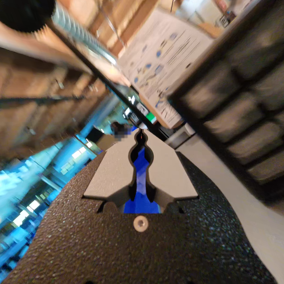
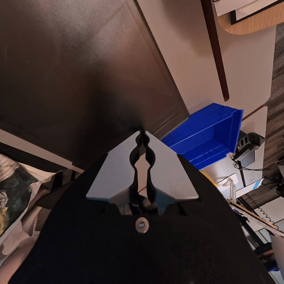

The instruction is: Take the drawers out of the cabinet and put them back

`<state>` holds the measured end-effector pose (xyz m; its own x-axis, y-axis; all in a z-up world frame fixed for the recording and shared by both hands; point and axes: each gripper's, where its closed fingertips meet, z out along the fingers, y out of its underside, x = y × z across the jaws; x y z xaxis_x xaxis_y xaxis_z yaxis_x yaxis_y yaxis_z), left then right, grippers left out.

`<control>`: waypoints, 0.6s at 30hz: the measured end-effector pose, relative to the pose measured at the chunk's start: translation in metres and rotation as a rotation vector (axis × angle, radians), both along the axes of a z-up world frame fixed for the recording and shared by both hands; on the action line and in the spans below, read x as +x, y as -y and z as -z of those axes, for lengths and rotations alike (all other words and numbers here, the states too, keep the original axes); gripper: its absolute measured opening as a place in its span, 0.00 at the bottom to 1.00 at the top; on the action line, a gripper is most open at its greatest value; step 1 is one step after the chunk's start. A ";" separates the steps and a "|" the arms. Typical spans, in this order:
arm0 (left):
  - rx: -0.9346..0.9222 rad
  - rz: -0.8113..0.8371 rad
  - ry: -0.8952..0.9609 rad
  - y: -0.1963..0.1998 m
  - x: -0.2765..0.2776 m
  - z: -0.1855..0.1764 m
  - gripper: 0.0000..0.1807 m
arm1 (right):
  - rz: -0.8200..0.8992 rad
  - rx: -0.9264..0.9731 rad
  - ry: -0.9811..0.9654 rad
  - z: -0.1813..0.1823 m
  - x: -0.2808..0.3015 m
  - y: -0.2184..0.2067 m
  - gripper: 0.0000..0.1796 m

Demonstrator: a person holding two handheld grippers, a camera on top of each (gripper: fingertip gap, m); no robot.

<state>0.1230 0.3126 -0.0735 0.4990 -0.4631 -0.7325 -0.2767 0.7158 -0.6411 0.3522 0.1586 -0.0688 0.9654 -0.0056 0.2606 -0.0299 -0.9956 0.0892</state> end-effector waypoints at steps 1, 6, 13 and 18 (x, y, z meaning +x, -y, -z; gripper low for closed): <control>-0.116 -0.020 -0.012 -0.026 -0.005 -0.004 0.00 | 0.001 0.003 -0.004 0.000 0.000 0.000 0.00; -0.753 -0.127 -0.285 -0.147 -0.004 0.034 0.11 | -0.002 -0.004 0.001 0.000 0.000 0.000 0.00; -1.382 -0.271 -0.549 -0.244 0.023 0.095 0.22 | -0.015 -0.008 0.006 0.000 0.000 0.000 0.00; -1.535 -0.486 -0.576 -0.295 0.020 0.131 0.24 | -0.025 0.007 -0.018 0.000 0.000 0.000 0.00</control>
